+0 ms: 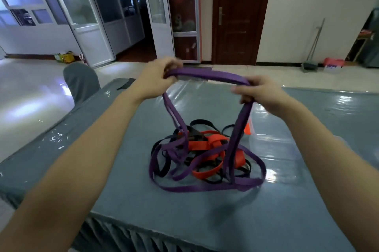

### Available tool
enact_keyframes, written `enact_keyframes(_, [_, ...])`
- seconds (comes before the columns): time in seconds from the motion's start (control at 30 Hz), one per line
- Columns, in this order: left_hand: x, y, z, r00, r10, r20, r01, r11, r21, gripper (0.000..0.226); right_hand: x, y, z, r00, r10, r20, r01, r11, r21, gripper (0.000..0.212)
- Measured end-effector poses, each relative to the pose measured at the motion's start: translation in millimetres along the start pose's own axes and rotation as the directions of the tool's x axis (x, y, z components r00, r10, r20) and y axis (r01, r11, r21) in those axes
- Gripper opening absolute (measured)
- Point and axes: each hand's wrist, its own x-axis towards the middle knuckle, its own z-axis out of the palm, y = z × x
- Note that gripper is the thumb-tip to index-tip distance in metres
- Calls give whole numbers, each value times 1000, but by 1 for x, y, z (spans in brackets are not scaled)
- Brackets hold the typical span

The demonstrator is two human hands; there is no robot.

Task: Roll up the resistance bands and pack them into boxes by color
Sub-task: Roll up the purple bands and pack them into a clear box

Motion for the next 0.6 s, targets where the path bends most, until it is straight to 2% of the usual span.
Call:
enact_keyframes(0.03, [-10, -14, 14, 993, -59, 106, 51, 995, 81, 17, -5, -3, -9, 999, -7, -37, 9, 999, 51, 32])
enact_keyframes(0.1, [-32, -35, 54, 910, -222, 351, 195, 975, 111, 39, -14, -12, -24, 999, -29, -32, 31, 999, 41, 39])
enact_keyframes(0.13, [-41, -40, 75, 863, -256, 436, 237, 967, 97, 39, -19, -14, -28, 1000, -22, -19, 22, 1000, 4, 43])
enact_keyframes(0.2, [-47, -49, 110, 837, -235, 495, 242, 969, 51, 27, -32, -9, -31, 997, 31, -69, -35, 998, -52, 50])
enact_keyframes(0.27, [-43, -54, 124, 864, -214, 456, 207, 976, 67, 20, -42, 3, -39, 980, 42, -194, -54, 997, -58, 49])
enact_keyframes(0.33, [-42, -58, 130, 870, -227, 439, 200, 974, 107, 17, -53, 13, -57, 949, 31, -315, -26, 999, 18, 38])
enact_keyframes(0.4, [-52, -57, 140, 816, -284, 503, 276, 957, 93, 13, -61, 16, -81, 908, 27, -418, 31, 991, 133, 31])
enact_keyframes(0.47, [-60, -43, 154, 784, -334, 523, 369, 928, 40, 29, -65, 18, -103, 881, -3, -473, 59, 993, 102, 36])
enact_keyframes(0.53, [-42, -8, 158, 861, -312, 401, 364, 929, -60, 26, -68, 22, -120, 883, -4, -469, 33, 998, 55, 44])
enact_keyframes(0.6, [-9, 37, 152, 949, -278, 150, 308, 920, -243, 23, -69, 28, -132, 908, 52, -416, -16, 996, 91, 39])
